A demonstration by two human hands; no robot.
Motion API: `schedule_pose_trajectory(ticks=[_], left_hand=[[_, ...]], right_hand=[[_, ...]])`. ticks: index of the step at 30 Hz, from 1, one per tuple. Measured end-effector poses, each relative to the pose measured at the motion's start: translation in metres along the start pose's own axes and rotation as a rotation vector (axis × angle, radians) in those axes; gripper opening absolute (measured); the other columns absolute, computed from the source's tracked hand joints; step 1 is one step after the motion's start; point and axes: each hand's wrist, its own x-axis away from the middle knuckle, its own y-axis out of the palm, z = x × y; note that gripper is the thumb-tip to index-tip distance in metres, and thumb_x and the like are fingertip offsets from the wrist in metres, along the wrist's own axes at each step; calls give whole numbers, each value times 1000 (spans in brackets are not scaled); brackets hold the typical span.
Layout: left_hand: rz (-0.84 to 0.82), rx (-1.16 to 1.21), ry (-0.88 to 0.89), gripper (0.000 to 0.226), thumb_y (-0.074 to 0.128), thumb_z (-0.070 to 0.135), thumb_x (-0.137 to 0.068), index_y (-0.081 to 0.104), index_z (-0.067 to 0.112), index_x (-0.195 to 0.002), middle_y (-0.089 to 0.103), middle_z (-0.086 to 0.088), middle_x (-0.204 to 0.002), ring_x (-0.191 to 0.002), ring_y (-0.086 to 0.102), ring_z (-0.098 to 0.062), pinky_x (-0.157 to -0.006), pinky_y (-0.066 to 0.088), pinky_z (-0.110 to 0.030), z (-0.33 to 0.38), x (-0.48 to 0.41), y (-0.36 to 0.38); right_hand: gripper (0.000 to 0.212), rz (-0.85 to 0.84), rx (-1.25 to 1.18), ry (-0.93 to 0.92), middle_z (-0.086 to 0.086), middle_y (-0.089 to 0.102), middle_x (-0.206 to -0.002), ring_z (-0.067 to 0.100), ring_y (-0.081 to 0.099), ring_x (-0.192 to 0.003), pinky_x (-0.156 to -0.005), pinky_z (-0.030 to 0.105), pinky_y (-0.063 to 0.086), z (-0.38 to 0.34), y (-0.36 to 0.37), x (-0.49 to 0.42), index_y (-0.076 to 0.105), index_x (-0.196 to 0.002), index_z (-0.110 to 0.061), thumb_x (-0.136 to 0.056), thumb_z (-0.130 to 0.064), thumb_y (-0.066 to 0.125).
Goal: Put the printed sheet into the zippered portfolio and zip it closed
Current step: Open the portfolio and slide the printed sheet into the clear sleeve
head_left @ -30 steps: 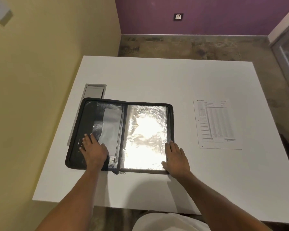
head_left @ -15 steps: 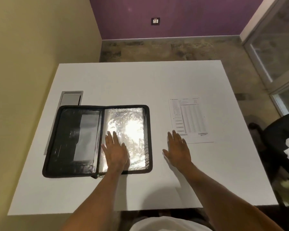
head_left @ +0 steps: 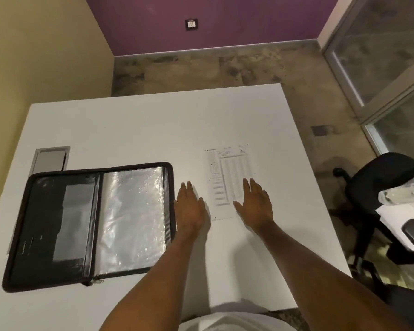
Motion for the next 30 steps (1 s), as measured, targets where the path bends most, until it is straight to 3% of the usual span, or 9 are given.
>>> schedule_pose_trajectory(ticks=[8, 14, 19, 24, 27, 30], left_hand=[[-41, 40, -94, 71, 47, 27, -108, 13, 6, -166, 22, -12, -172, -160, 19, -31, -128, 20, -49, 40, -39, 35], [-39, 83, -180, 75, 50, 27, -106, 12, 7, -166, 25, -14, -171, -158, 21, -32, -128, 22, -47, 60, -58, 54], [-5, 122, -280, 75, 52, 26, -103, 15, 9, -166, 35, -16, -163, -152, 30, -36, -120, 34, -55, 77, -65, 69], [76, 157, -324, 71, 55, 23, -100, 23, 8, -162, 53, -17, -144, -135, 48, -37, -108, 44, -52, 89, -77, 72], [42, 103, -468, 69, 56, 27, -100, 25, 12, -160, 54, -16, -143, -133, 51, -37, -107, 42, -53, 96, -89, 69], [45, 199, -661, 57, 61, 30, -98, 40, 12, -148, 60, -16, -136, -130, 55, -37, -107, 40, -52, 100, -104, 63]], right_hand=[[79, 19, -176, 107, 17, 37, -160, 32, 42, -142, -115, 40, 38, 40, -13, -50, 24, -160, -4, -101, -43, 58], [77, -29, -373, 171, 18, 43, -151, 35, 43, -139, -112, 45, 41, 47, -10, -81, 26, -157, -2, -98, -35, 63], [75, -29, -423, 194, 21, 47, -147, 38, 43, -137, -112, 46, 41, 44, -2, -92, 31, -155, -1, -95, -30, 67], [67, -16, -490, 217, 19, 48, -143, 37, 44, -133, -109, 46, 43, 47, 4, -96, 37, -150, -3, -92, -21, 66], [68, -16, -485, 187, 19, 48, -142, 37, 45, -132, -110, 46, 43, 52, 7, -96, 37, -150, -2, -92, -19, 66], [71, -17, -481, 156, 19, 47, -144, 36, 45, -133, -114, 46, 41, 57, 7, -96, 35, -153, -2, -91, -19, 66]])
